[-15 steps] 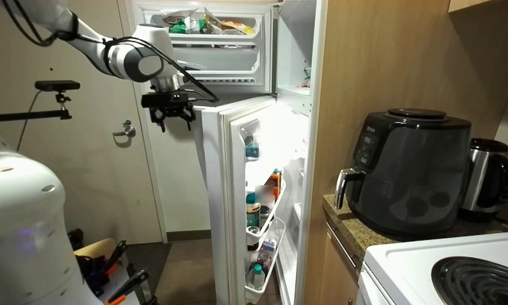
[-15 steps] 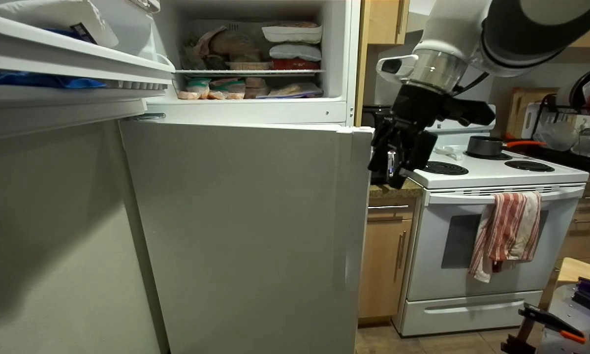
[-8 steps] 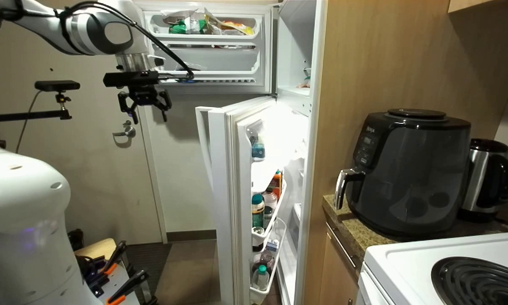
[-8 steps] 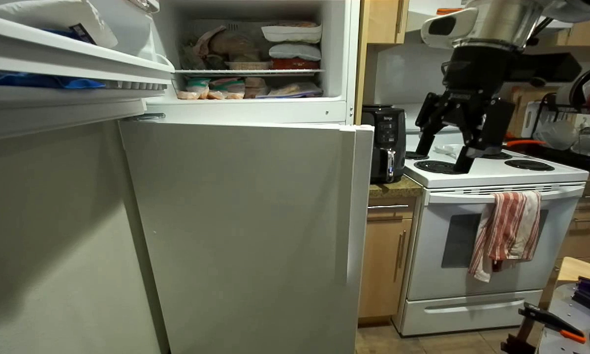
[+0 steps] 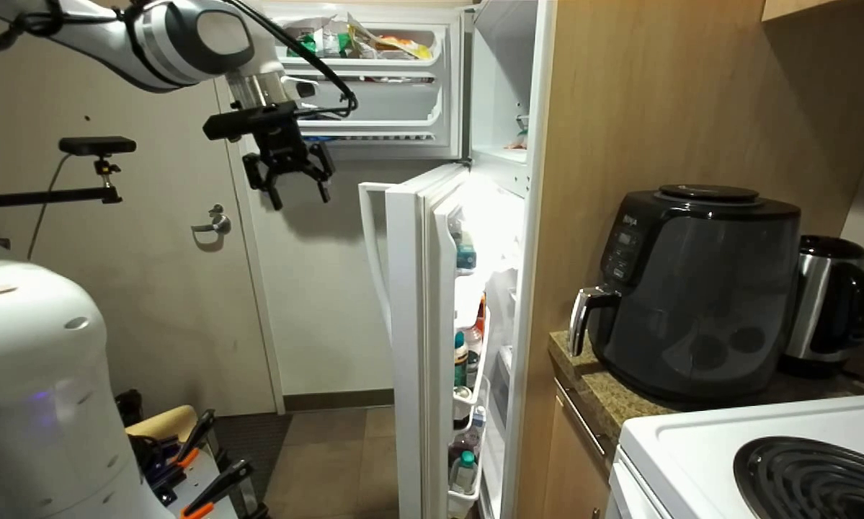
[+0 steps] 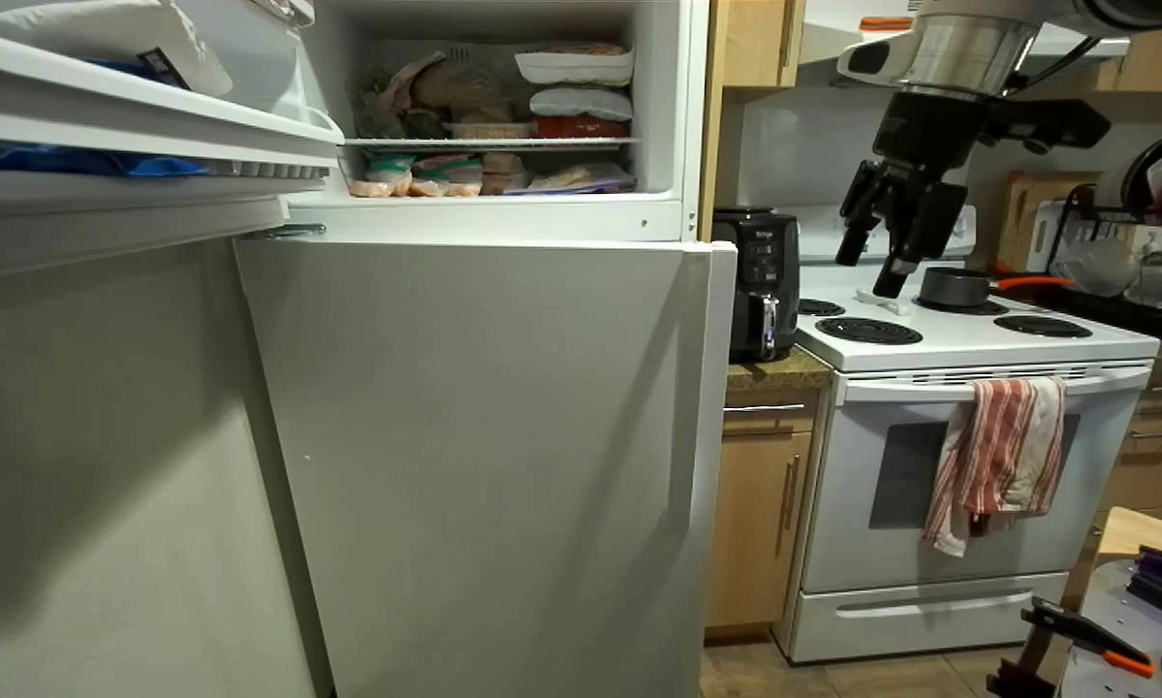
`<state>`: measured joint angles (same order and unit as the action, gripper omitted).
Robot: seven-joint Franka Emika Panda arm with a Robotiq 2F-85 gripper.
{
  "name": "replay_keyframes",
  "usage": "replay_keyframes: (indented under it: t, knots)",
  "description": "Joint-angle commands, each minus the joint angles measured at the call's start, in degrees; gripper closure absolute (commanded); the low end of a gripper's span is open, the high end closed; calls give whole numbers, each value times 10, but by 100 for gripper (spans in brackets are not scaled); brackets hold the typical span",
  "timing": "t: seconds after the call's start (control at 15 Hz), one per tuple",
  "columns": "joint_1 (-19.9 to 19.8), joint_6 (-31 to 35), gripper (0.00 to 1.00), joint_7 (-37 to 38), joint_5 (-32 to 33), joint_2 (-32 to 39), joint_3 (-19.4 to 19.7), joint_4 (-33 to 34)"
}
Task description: Open the fridge
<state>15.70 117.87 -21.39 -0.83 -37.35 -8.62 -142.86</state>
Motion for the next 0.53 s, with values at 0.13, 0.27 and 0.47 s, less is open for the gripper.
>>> replay_keyframes:
  t: [0.13,0.27,0.47]
  knots:
    - [-78,67,0,36,78,55,46,3]
    - [-105,121,0,35,101,93,66,12]
    - [-134,237,0,31,117,160,96,21]
